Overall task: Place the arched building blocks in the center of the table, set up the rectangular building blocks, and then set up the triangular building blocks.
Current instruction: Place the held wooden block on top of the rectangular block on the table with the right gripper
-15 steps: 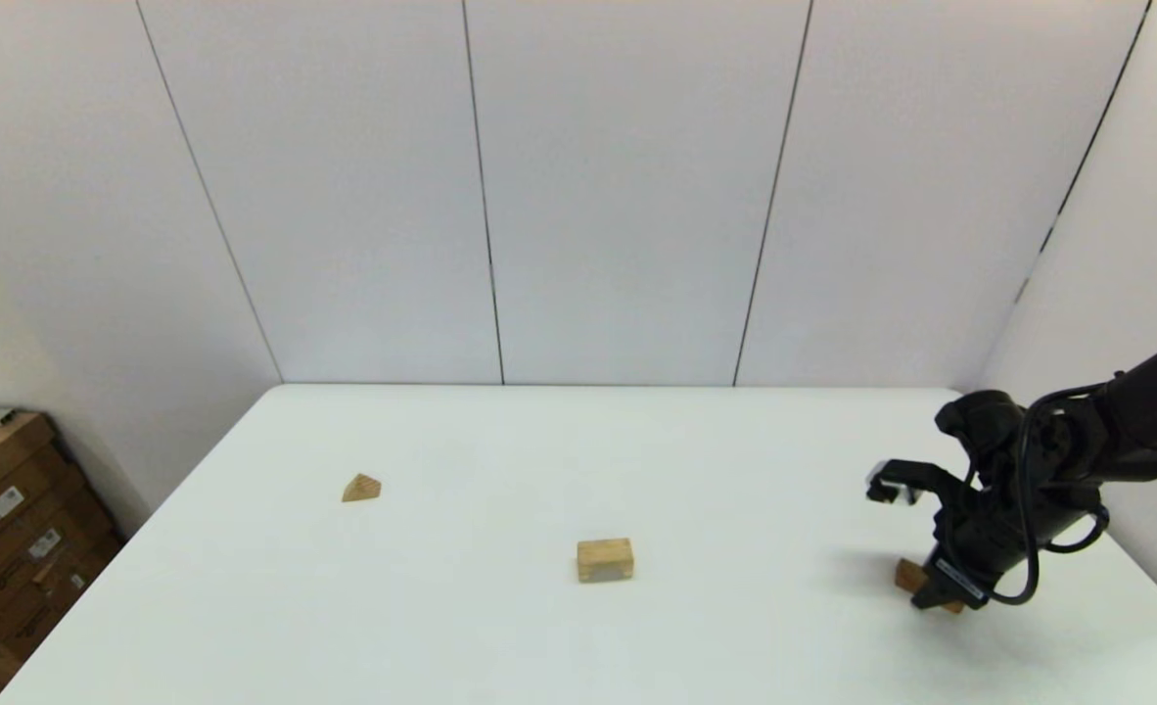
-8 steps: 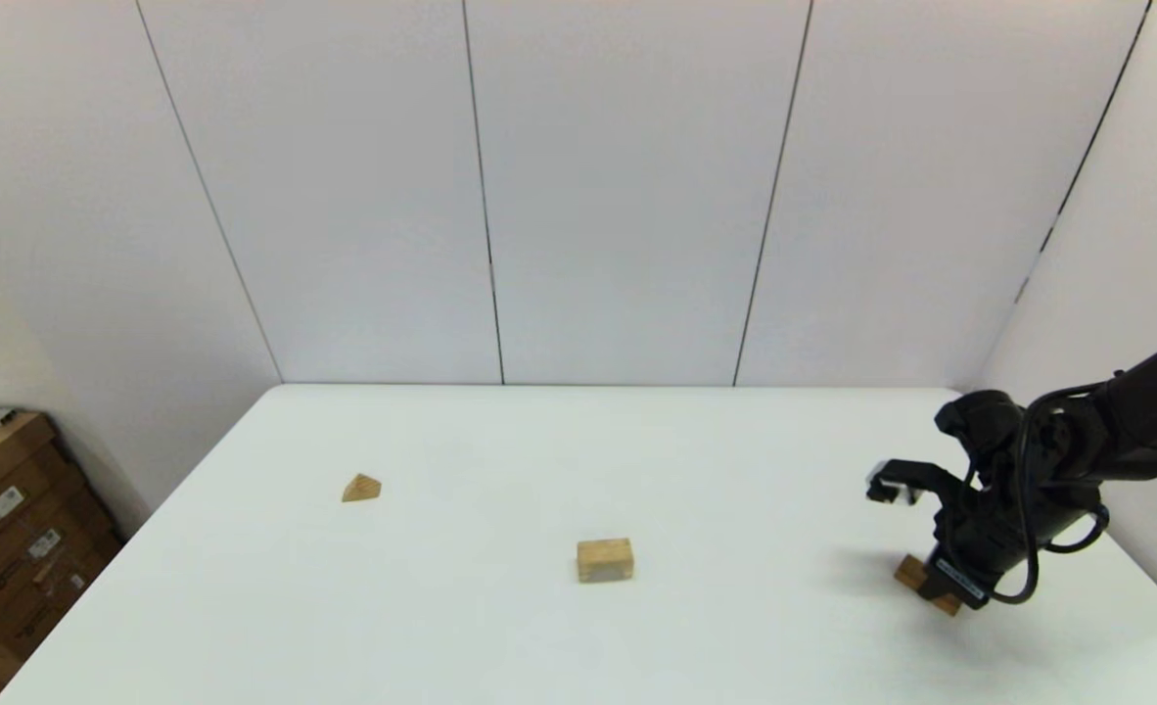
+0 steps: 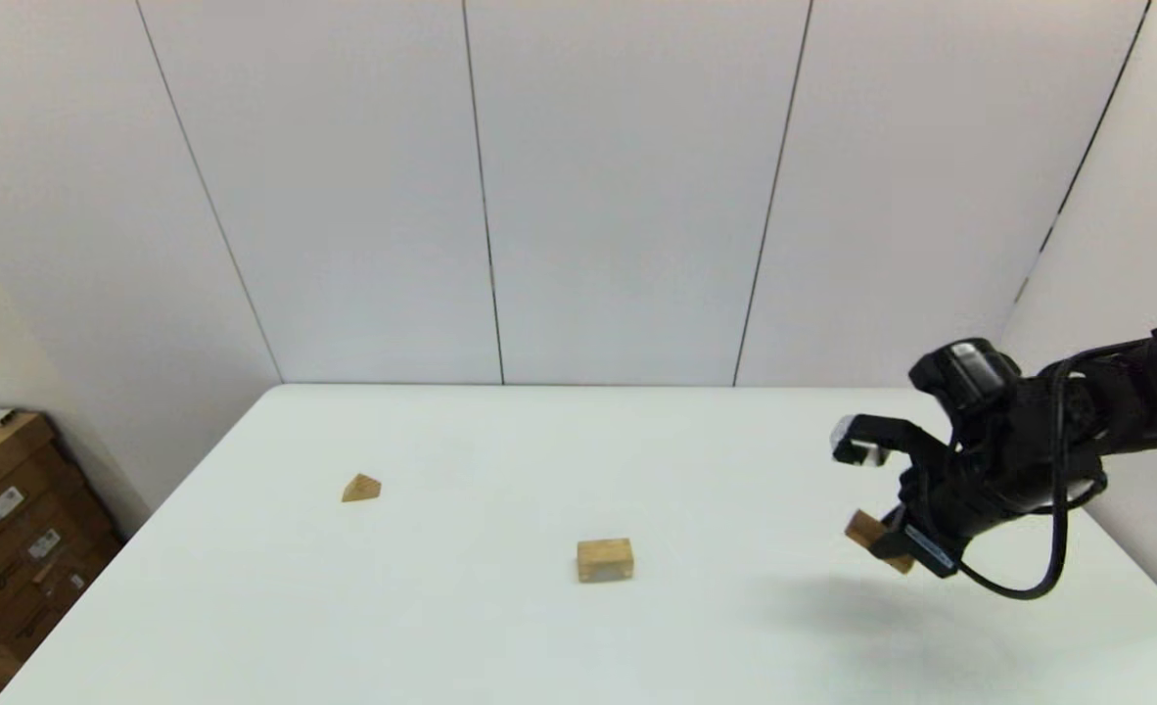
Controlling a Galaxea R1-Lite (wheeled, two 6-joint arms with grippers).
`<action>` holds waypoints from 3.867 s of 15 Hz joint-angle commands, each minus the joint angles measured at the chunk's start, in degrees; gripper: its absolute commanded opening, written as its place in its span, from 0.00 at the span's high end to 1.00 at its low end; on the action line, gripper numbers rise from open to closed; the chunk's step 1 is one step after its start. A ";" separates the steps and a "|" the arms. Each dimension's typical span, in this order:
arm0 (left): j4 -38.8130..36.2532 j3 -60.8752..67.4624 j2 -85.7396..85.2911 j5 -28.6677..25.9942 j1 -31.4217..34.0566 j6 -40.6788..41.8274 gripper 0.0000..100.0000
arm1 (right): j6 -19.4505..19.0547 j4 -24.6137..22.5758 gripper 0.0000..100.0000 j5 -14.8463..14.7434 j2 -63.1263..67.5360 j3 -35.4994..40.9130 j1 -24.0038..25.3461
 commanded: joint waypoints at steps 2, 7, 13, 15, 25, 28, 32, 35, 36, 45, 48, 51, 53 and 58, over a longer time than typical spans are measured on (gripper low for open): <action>0.00 0.04 0.05 0.01 0.02 -0.01 0.00 | 0.90 0.66 1.00 0.38 -5.33 -3.65 16.69; 0.00 0.04 0.05 0.01 0.02 -0.01 0.00 | 0.90 1.27 1.00 -1.38 2.41 -12.09 26.36; 0.00 0.04 0.05 0.01 0.02 -0.01 0.00 | 0.82 13.49 1.00 -2.70 13.31 -28.52 32.51; 0.00 0.04 0.05 0.01 0.02 -0.01 0.00 | 0.55 15.16 1.00 -3.22 15.86 -31.60 33.74; 0.00 0.04 0.05 0.01 0.02 -0.01 0.00 | 0.64 23.77 1.00 -3.49 25.17 -45.75 36.21; 0.00 0.04 0.05 0.01 0.02 -0.01 0.00 | 0.55 27.90 1.00 -3.57 27.46 -50.94 35.85; 0.00 0.04 0.05 0.01 0.02 -0.01 0.00 | 0.20 27.64 1.00 -4.37 28.25 -51.11 35.68; 0.00 0.04 0.05 0.01 0.02 -0.01 0.00 | 0.29 27.46 1.00 -4.37 28.86 -51.11 35.50; 0.00 0.04 0.05 0.01 0.02 -0.01 0.00 | 0.29 27.29 1.00 -4.37 28.95 -51.20 35.33; 0.00 0.04 0.05 0.01 0.02 -0.01 0.00 | 0.55 23.77 1.00 -6.04 30.80 -51.20 33.83; 0.00 0.04 0.05 0.01 0.02 -0.01 0.00 | 0.64 23.51 1.00 -6.04 30.89 -51.20 33.66; 0.00 0.04 0.05 0.01 0.02 -0.01 0.00 | 0.73 23.33 1.00 -5.95 30.80 -51.29 33.66; 0.00 0.04 0.05 0.01 0.02 -0.01 0.00 | 0.73 23.33 1.00 -5.95 30.80 -51.29 33.74; 0.00 0.04 0.05 0.01 0.02 -0.01 0.00 | 0.73 23.42 1.00 -5.95 30.45 -51.29 33.83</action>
